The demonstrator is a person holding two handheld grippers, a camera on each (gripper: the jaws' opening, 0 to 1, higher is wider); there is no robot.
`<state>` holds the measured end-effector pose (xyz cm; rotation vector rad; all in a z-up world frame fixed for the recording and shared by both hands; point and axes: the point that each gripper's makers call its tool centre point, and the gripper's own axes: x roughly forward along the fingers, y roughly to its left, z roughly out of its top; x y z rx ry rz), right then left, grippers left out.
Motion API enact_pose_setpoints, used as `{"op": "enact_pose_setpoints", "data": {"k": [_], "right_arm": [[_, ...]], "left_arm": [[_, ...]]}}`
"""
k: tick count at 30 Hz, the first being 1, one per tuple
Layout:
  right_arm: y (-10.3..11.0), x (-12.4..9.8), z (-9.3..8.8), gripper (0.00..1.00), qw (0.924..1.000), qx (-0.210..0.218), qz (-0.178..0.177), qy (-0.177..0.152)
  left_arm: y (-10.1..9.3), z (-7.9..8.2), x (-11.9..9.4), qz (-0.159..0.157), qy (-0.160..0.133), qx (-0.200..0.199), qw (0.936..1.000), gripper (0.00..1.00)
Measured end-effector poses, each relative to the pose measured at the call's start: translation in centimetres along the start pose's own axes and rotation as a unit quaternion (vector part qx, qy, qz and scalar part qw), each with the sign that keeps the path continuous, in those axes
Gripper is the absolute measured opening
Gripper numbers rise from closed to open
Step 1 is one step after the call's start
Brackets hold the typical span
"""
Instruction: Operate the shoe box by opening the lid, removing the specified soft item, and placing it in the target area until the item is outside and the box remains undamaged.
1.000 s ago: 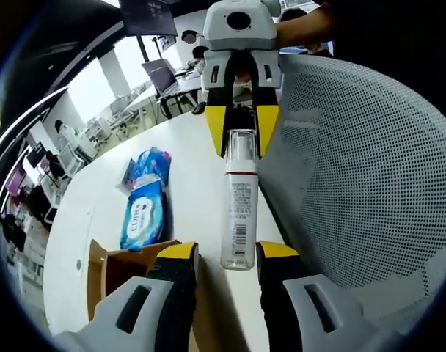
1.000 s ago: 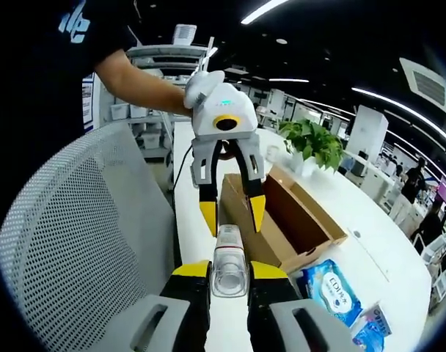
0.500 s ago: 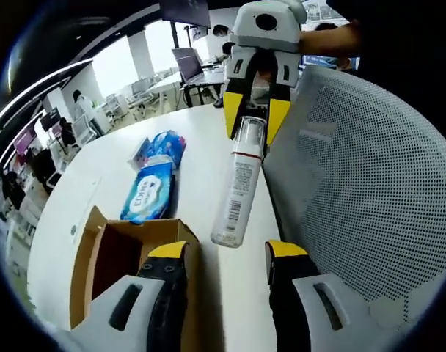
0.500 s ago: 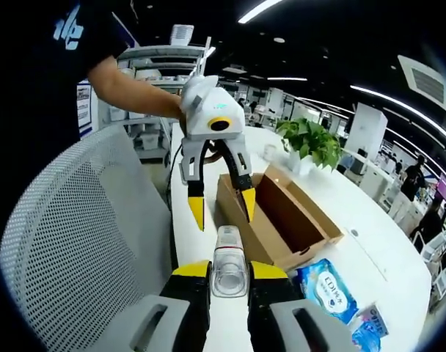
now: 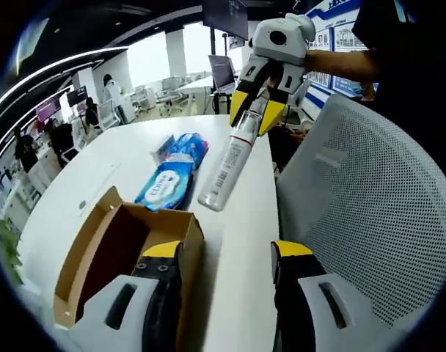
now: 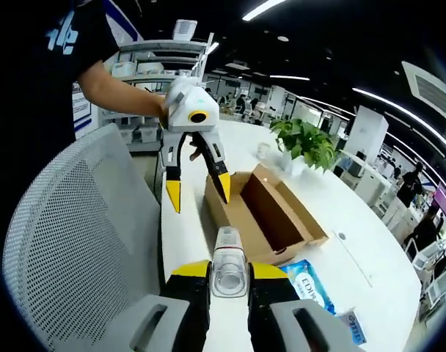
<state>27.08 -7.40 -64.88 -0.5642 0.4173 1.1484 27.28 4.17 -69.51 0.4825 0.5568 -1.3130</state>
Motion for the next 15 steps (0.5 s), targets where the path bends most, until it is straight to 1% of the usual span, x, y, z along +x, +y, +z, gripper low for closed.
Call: {"op": "enact_pose_setpoints", "data": {"k": [5, 10, 12, 15], "right_arm": [[-1.4, -0.6, 0.1, 0.14, 0.9999, -0.014, 0.0, 0.009], [-3.1, -1.2, 0.4, 0.14, 0.9995, -0.023, -0.004, 0.02], [-3.9, -1.3, 0.4, 0.14, 0.9993, -0.027, -0.007, 0.027], [-4.8, -1.4, 0.7, 0.14, 0.9989, -0.034, -0.007, 0.033]], "left_arm": [[0.3, 0.2, -0.9, 0.019, -0.02, -0.03, 0.9992, 0.51], [0.8, 0.0, -1.9, 0.046, -0.029, -0.041, 0.9977, 0.51], [0.9, 0.0, -2.4, 0.053, -0.035, -0.05, 0.9967, 0.52], [1.2, 0.1, -3.3, 0.074, -0.045, -0.063, 0.9942, 0.54]]}}
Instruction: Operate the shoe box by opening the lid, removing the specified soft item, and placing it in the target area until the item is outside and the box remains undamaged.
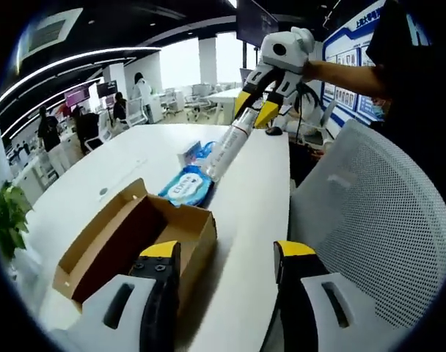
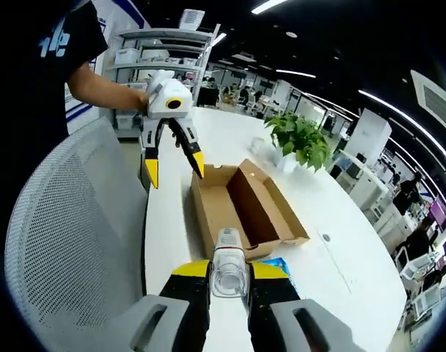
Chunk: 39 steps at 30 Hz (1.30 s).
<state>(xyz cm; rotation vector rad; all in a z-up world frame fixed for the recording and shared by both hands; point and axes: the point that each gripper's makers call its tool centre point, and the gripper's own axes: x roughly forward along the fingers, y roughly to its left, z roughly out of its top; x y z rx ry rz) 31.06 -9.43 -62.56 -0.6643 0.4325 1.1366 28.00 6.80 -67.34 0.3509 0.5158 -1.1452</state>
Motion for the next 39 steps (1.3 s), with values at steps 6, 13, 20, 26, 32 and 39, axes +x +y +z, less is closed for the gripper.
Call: {"op": "enact_pose_setpoints", "data": {"k": [6, 13, 20, 26, 32, 39], "right_arm": [[-1.7, 0.0, 0.2, 0.14, 0.9998, -0.013, 0.001, 0.011], [-3.3, 0.0, 0.1, 0.14, 0.9991, -0.035, 0.003, 0.024], [-4.9, 0.0, -0.1, 0.14, 0.9981, -0.046, 0.014, 0.039], [-6.4, 0.0, -0.1, 0.14, 0.9962, -0.062, 0.023, 0.057], [-8.0, 0.4, -0.4, 0.14, 0.9928, -0.084, 0.032, 0.079], [-9.4, 1.3, -0.8, 0.14, 0.9872, -0.111, 0.049, 0.104]], "left_arm": [[0.1, 0.2, -1.3, 0.025, -0.018, -0.027, 0.9992, 0.58], [0.2, 0.5, -2.8, 0.06, -0.041, -0.042, 0.9965, 0.62], [0.3, 0.6, -4.2, 0.089, -0.056, -0.057, 0.9929, 0.7], [-0.5, -0.1, -4.7, 0.103, -0.06, -0.074, 0.9902, 0.77], [-1.2, -1.0, -5.1, 0.123, -0.064, -0.093, 0.986, 0.85], [-1.6, -1.9, -5.9, 0.163, -0.061, -0.093, 0.9804, 0.89]]}}
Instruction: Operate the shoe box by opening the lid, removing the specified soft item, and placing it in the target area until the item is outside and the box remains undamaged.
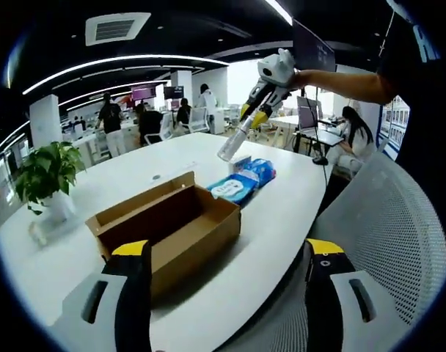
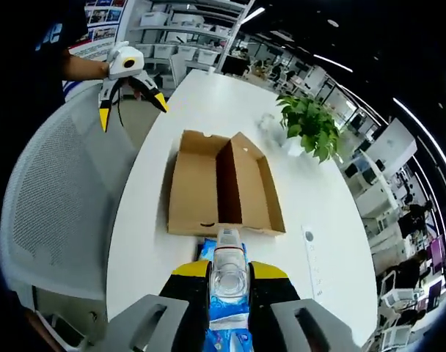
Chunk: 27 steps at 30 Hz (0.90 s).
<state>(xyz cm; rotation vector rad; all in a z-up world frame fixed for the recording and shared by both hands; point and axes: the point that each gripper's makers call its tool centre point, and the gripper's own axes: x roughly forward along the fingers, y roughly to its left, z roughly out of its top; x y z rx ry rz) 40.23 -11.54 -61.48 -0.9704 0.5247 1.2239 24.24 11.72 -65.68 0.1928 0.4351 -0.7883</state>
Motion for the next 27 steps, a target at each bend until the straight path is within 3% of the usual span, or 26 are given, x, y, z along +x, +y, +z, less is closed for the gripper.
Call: {"op": "enact_pose_setpoints", "data": {"k": [6, 13, 27], "right_arm": [[-1.3, 0.7, -0.7, 0.14, 0.9998, -0.005, 0.01, 0.016], [-2.6, 1.7, -1.6, 0.14, 0.9991, -0.005, 0.024, 0.035], [-4.5, 3.4, -4.6, 0.14, 0.9946, -0.004, 0.047, 0.093]], "left_arm": [[0.2, 0.3, -0.7, 0.021, -0.019, -0.016, 0.9995, 0.96], [0.2, 0.1, -1.2, 0.034, -0.02, -0.024, 0.9989, 1.0], [0.4, -0.4, -1.3, 0.052, -0.018, -0.031, 0.998, 1.0]]}}
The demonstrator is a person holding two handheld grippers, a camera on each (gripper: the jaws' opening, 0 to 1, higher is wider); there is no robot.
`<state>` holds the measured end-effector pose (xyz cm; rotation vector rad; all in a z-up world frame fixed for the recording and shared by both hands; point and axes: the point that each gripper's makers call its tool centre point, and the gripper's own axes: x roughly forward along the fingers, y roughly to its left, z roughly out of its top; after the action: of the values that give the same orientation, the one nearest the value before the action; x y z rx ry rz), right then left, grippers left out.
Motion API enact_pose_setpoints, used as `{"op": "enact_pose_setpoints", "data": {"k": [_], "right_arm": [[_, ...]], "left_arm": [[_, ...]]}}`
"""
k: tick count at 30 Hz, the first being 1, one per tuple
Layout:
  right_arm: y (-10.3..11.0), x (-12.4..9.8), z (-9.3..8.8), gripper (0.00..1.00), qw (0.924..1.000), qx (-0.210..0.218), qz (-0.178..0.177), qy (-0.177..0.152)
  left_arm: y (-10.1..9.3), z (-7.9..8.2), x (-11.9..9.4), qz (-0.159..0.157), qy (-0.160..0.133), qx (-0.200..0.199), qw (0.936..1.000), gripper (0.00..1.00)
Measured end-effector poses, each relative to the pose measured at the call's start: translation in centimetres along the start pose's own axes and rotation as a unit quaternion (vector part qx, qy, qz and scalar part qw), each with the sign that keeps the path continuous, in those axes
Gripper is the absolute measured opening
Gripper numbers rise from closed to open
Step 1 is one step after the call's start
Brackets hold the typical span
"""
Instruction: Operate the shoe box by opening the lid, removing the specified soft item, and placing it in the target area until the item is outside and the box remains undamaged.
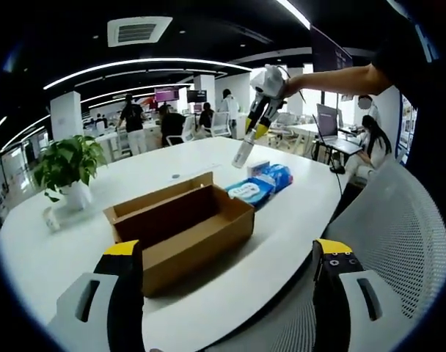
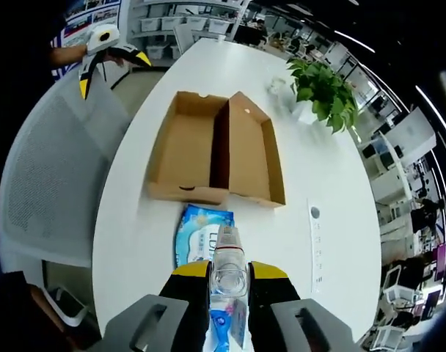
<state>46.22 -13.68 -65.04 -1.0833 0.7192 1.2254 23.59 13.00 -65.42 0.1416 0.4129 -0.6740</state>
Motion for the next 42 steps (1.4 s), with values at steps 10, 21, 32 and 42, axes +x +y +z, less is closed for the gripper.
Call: {"op": "enact_pose_setpoints", "data": {"k": [10, 21, 32, 42], "right_arm": [[-1.7, 1.0, -1.2, 0.14, 0.9993, 0.002, 0.006, 0.037], [-3.0, 2.2, -2.1, 0.15, 0.9978, 0.013, 0.018, 0.062], [-3.9, 3.4, -2.5, 0.15, 0.996, 0.012, 0.032, 0.082], [-4.8, 4.7, -3.4, 0.15, 0.9941, 0.012, 0.046, 0.098]], "left_arm": [[0.3, 0.0, 0.1, 0.009, -0.004, 0.008, 0.9999, 1.0], [0.7, -0.1, 0.2, 0.015, -0.005, 0.004, 0.9999, 1.0], [1.0, -0.1, 0.3, 0.018, -0.006, 0.005, 0.9998, 1.0], [1.2, -0.2, 0.4, 0.022, -0.004, 0.002, 0.9998, 1.0]]}}
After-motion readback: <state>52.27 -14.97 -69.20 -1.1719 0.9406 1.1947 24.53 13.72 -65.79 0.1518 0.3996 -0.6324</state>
